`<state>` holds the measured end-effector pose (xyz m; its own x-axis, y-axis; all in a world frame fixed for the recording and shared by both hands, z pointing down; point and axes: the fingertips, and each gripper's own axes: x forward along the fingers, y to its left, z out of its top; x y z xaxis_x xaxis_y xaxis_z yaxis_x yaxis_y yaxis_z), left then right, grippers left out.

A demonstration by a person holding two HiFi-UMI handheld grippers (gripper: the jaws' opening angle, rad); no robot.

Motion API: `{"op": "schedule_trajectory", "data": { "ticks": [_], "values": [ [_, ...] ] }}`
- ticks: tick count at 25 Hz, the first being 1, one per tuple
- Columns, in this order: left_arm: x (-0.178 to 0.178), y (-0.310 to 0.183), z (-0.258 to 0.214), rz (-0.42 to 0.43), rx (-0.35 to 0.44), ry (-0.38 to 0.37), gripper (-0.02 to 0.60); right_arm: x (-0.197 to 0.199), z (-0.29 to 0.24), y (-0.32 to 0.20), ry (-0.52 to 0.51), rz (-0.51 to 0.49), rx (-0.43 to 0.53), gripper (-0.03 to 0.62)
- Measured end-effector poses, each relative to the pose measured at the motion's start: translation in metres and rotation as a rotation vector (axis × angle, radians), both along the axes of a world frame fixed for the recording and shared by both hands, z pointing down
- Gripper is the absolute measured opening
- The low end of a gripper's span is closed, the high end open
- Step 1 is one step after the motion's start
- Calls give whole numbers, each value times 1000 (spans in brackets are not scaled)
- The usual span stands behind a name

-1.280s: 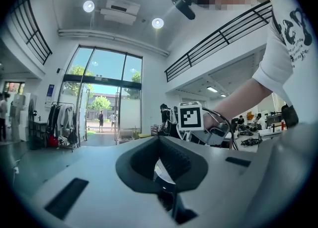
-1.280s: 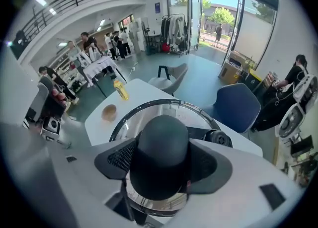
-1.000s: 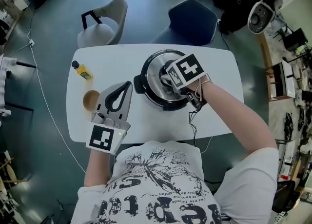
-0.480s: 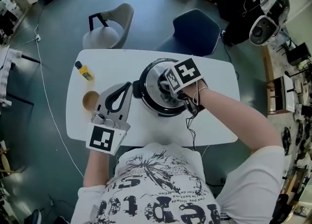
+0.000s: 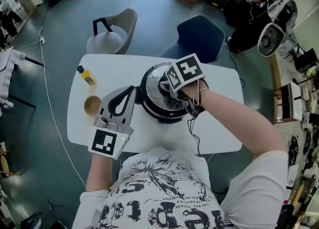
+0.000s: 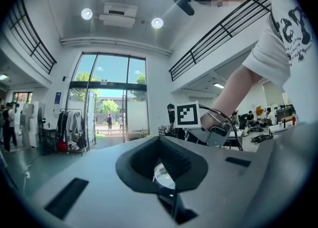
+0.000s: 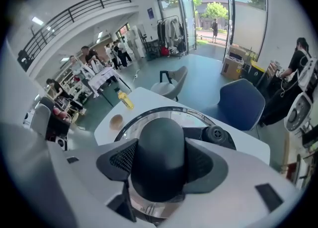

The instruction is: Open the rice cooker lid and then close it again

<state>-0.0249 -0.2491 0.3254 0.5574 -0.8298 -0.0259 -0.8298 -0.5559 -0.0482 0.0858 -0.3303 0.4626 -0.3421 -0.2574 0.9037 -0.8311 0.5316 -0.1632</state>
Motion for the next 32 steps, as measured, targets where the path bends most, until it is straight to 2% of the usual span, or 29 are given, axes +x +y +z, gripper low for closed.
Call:
{"op": "schedule_trajectory", "data": {
  "ticks": [5,8,12,16,25,32],
  "values": [
    [3,-3,-6,-4,4,2,14,-1,-37,-22,-2,-36,89,299],
    [7,-4,-13,-8,14,3,14,5,-49,-19,-4,-47,87,299],
    [22,-4,-23,-16,31,16,14,33,-53,-5,11,-66,81,298],
    [38,-6,-21,8,57,-17,14,62,-50,5,-1,-48,58,298],
    [108,8,-22,67,65,-24,14,183,-45,31,6,54,100,296],
    [147,20,-12,68,39,-27,14,264,-11,62,-18,131,34,296]
  ]
}}
